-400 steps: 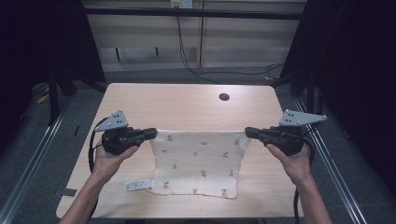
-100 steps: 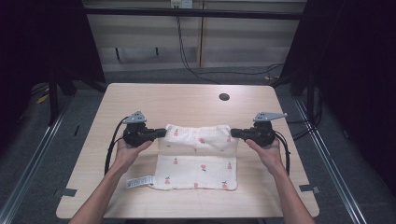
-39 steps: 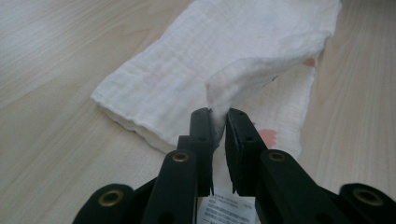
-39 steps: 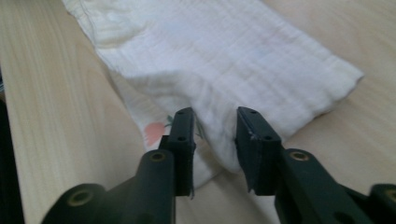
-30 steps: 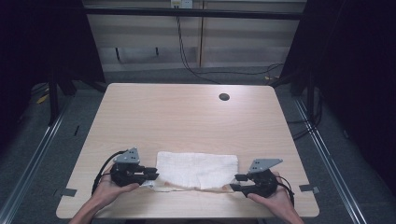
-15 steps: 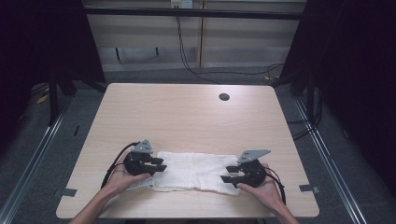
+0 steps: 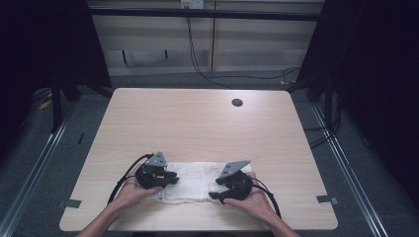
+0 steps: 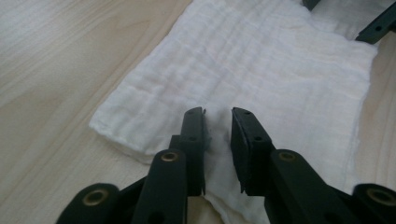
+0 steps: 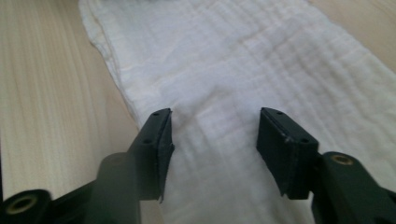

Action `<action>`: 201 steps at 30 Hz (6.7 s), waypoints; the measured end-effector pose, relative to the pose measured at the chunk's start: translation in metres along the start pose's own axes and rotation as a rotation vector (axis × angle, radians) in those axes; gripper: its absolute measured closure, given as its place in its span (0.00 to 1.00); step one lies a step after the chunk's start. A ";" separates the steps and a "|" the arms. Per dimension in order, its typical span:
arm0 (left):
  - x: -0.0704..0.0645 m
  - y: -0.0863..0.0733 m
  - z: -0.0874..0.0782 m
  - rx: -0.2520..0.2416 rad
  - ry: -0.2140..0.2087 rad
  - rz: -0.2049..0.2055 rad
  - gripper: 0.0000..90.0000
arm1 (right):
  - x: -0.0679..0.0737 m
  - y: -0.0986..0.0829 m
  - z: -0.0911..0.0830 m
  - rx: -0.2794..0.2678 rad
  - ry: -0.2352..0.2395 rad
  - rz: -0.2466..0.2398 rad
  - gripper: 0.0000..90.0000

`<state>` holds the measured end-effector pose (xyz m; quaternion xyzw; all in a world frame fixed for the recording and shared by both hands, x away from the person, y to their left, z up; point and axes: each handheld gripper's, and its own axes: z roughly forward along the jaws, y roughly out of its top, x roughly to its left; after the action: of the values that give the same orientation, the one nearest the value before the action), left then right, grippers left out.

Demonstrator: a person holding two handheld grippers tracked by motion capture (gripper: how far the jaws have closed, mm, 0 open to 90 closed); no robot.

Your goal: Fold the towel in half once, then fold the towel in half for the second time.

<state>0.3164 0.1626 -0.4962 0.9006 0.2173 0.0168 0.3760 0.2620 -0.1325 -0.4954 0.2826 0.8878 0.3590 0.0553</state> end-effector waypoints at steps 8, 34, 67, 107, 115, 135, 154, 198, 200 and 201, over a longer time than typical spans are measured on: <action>-0.010 0.003 0.007 -0.012 -0.013 -0.001 0.93 | -0.001 -0.012 -0.012 0.008 -0.058 -0.014 0.88; -0.010 0.018 0.003 -0.061 -0.056 -0.083 0.42 | 0.001 -0.012 -0.037 -0.055 0.000 0.065 0.65; 0.025 -0.002 -0.015 -0.053 0.067 -0.153 0.33 | 0.062 0.051 0.040 -0.020 0.205 -0.104 0.68; 0.024 0.027 0.023 -0.023 0.049 -0.112 0.61 | 0.067 0.043 0.050 -0.001 0.135 -0.151 0.92; 0.018 0.027 0.025 -0.011 0.053 -0.054 0.64 | 0.065 0.041 0.050 -0.015 0.147 -0.146 0.92; 0.015 0.023 0.023 -0.026 -0.044 -0.085 0.95 | 0.065 0.040 0.050 -0.025 0.157 -0.130 0.94; 0.020 0.021 0.001 -0.127 -0.042 -0.152 0.95 | 0.064 0.056 0.028 -0.131 0.201 -0.058 0.94; 0.058 0.009 -0.059 -0.224 0.026 -0.226 0.95 | 0.070 0.130 0.037 -0.219 0.242 -0.074 0.94; 0.060 0.009 -0.067 -0.246 0.029 -0.227 0.95 | 0.074 0.136 0.039 -0.219 0.246 -0.093 0.94; 0.060 0.009 -0.067 -0.246 0.029 -0.227 0.95 | 0.075 0.138 0.040 -0.219 0.246 -0.097 0.94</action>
<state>0.3608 0.2258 -0.4499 0.8172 0.3193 0.0136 0.4796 0.2752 0.0129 -0.4245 0.1854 0.8560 0.4825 -0.0059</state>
